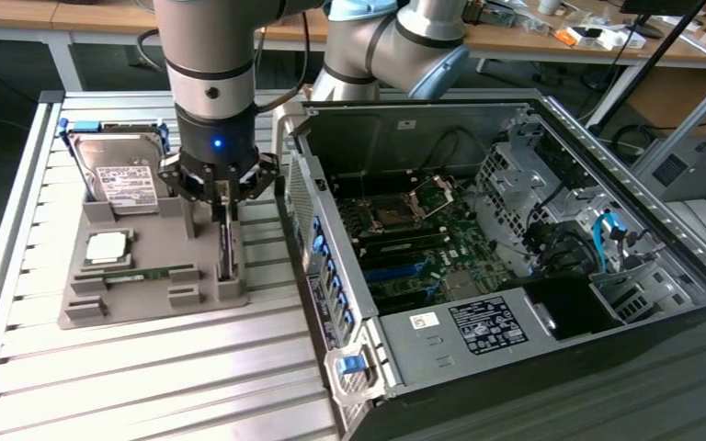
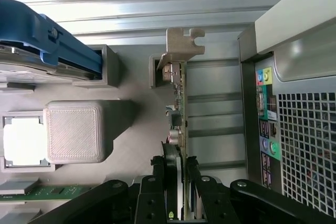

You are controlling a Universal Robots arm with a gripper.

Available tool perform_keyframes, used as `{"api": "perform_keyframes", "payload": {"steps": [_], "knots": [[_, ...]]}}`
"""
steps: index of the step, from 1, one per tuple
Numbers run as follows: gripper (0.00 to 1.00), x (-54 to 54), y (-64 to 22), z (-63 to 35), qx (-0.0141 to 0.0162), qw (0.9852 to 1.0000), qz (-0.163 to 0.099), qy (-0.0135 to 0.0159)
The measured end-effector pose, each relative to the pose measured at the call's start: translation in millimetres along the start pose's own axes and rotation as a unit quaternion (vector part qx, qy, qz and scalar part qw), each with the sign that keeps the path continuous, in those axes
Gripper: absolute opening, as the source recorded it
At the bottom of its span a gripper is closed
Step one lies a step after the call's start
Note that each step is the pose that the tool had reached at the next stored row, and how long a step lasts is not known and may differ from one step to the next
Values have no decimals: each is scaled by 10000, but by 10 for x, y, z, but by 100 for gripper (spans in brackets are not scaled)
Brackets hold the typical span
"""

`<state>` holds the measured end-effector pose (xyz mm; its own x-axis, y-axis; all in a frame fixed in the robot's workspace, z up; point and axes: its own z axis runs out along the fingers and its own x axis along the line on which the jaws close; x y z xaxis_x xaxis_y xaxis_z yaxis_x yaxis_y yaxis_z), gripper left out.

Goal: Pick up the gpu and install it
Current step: 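Pick up the gpu and move the gpu toward the slot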

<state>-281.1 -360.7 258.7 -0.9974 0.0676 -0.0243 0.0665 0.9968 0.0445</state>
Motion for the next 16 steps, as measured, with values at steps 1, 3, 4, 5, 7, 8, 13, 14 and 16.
{"api": "perform_keyframes", "payload": {"steps": [1, 3, 4, 5, 7, 8, 13, 14, 16], "knots": [[27, 0, 0, -8, 0, 10000, 0, 0], [27, -1, 1, -23, 0, 10000, 0, 0], [27, -1, 1, -31, 0, 10000, 0, 0], [27, -1, 2, -40, 0, 10000, 0, 0], [27, -1, 2, -53, 0, 10000, 0, 0], [27, -2, 3, -60, 0, 10000, 0, 0], [27, -2, 4, -92, 0, 10000, 0, 0], [27, -3, 4, -99, 0, 10000, 0, 0], [27, -3, 5, -112, 0, 10000, 0, 0]]}}
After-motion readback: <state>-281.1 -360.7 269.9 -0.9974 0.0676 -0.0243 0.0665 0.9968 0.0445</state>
